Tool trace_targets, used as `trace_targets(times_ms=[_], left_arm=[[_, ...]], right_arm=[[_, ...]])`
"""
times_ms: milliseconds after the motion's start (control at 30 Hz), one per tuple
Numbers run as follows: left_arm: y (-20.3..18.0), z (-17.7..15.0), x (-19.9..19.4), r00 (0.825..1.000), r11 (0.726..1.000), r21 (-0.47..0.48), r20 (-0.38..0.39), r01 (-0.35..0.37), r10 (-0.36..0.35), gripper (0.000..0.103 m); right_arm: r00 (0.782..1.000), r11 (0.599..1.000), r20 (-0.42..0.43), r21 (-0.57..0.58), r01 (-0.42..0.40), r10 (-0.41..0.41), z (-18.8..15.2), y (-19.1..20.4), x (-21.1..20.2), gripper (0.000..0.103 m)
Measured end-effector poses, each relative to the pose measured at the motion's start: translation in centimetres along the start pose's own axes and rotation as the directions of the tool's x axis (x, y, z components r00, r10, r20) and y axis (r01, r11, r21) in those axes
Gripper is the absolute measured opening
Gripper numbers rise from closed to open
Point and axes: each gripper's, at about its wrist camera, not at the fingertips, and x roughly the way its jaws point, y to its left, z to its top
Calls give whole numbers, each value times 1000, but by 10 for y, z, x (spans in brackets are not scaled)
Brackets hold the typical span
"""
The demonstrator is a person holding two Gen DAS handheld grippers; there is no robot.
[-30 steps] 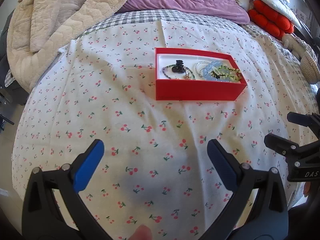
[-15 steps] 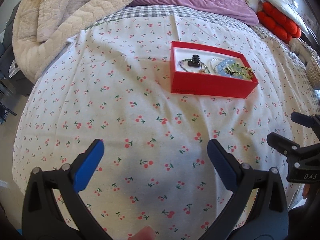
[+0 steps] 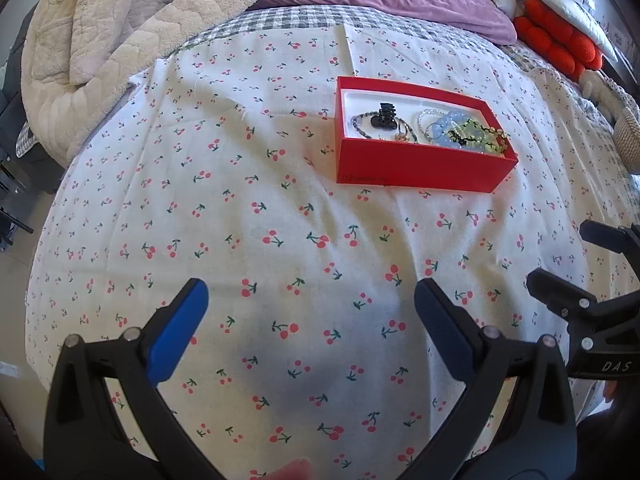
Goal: Organize jewelry
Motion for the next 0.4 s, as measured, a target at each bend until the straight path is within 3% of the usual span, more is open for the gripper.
trace_targets(times_ms=[400], left_arm=[[-7, -4, 1, 1000, 1000, 17, -15, 17, -17, 102]], right_arm=[[1000, 999, 6, 42, 6, -6, 2, -9, -1, 103]])
